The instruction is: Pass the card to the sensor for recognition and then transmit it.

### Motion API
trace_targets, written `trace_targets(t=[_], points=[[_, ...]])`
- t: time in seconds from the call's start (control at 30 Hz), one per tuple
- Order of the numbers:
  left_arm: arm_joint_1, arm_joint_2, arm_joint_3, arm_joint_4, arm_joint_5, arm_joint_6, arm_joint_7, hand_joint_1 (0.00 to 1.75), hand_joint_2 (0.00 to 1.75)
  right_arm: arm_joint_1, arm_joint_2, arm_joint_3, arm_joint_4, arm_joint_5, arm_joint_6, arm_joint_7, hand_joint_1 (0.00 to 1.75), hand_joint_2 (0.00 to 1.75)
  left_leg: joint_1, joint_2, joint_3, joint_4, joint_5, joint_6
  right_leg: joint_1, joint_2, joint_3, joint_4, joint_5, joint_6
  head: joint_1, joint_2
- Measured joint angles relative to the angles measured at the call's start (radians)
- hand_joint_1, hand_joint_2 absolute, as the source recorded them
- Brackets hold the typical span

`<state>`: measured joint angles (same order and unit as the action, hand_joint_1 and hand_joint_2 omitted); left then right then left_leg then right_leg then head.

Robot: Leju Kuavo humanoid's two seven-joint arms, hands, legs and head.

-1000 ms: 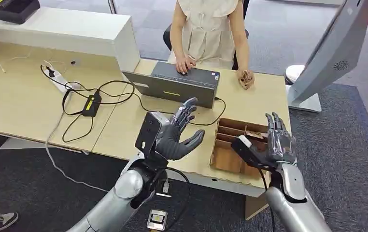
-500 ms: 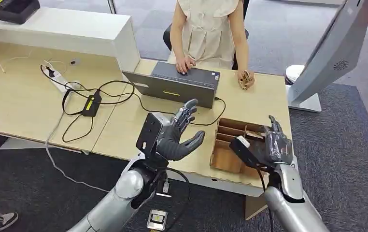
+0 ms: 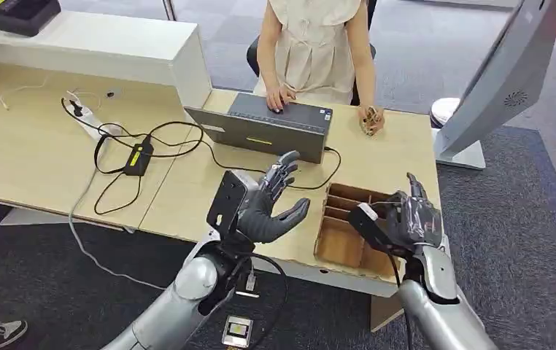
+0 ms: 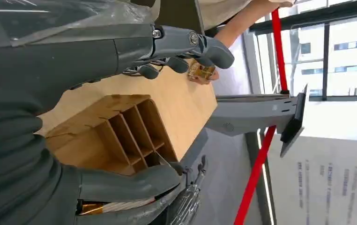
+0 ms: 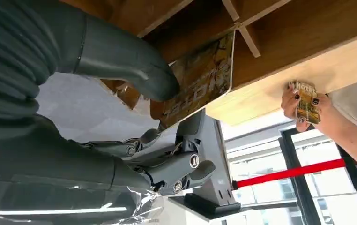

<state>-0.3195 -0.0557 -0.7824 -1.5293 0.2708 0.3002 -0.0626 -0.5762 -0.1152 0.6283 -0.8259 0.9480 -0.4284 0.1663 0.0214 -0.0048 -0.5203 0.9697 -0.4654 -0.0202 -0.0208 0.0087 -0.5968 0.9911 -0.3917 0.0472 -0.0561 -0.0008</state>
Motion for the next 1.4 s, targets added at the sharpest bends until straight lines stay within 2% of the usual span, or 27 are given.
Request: trace_targets(t=[0.27,0.4,0.53,0.7,0.9,1.1,1.2,1.4], points=[[0.0,0.0,0.0,0.001,0.001,0.005,0.0,0.0,1.75,-0.007,0.008,0.0,0.013,-0.011,-0.078,-0.001,1.75,1.75,0.0,0.0,0.0,0.0,0.0,0.0,0.0,0.0,0.0,0.0,0.0,0.0,0.0,0.0],[-0.001,0.0,0.0,0.005,0.0,0.012,-0.001,0.0,1.75,-0.021,0.009,-0.004,0.01,-0.025,-0.171,-0.026,1.75,1.75,0.0,0.0,0.0,0.0,0.0,0.0,0.0,0.0,0.0,0.0,0.0,0.0,0.0,0.0],[-0.002,0.0,-0.001,0.01,0.003,0.013,-0.008,0.0,1.75,-0.047,0.007,-0.022,-0.042,-0.03,-0.225,-0.039,1.75,1.75,0.0,0.0,0.0,0.0,0.0,0.0,0.0,0.0,0.0,0.0,0.0,0.0,0.0,0.0],[-0.006,0.0,-0.006,0.019,0.011,0.002,-0.017,0.0,1.75,-0.086,-0.008,-0.058,-0.126,-0.017,-0.232,-0.038,1.75,1.75,0.0,0.0,0.0,0.001,0.0,0.0,0.0,0.0,0.0,0.0,0.0,0.0,0.0,0.0],[-0.018,-0.006,-0.016,0.036,0.021,-0.019,-0.024,0.0,1.75,-0.111,-0.036,-0.106,-0.179,-0.006,-0.213,-0.008,1.75,1.75,0.0,0.0,0.0,0.001,0.0,0.0,0.0,0.0,0.0,0.0,0.0,0.0,0.0,0.0],[-0.034,-0.017,-0.025,0.054,0.029,-0.031,-0.029,0.0,1.75,-0.118,-0.05,-0.139,-0.154,-0.024,-0.21,-0.028,1.75,1.75,0.0,0.0,0.0,0.0,0.0,0.0,0.0,0.0,0.0,0.0,0.0,0.0,0.0,0.0],[-0.043,-0.024,-0.034,0.065,0.04,-0.044,-0.038,0.0,1.75,-0.157,-0.05,-0.142,-0.116,-0.051,-0.155,-0.062,1.75,1.75,0.0,0.0,0.0,0.0,0.0,0.0,0.0,0.0,0.0,0.0,0.0,0.0,0.0,0.0],[-0.068,-0.041,-0.054,0.086,0.05,-0.075,-0.044,0.0,1.75,-0.304,-0.026,-0.136,0.014,-0.12,0.012,-0.101,1.75,1.75,0.0,0.0,0.0,0.0,0.001,0.0,-0.001,0.0,0.0,0.001,0.001,0.0,0.0,0.0]])
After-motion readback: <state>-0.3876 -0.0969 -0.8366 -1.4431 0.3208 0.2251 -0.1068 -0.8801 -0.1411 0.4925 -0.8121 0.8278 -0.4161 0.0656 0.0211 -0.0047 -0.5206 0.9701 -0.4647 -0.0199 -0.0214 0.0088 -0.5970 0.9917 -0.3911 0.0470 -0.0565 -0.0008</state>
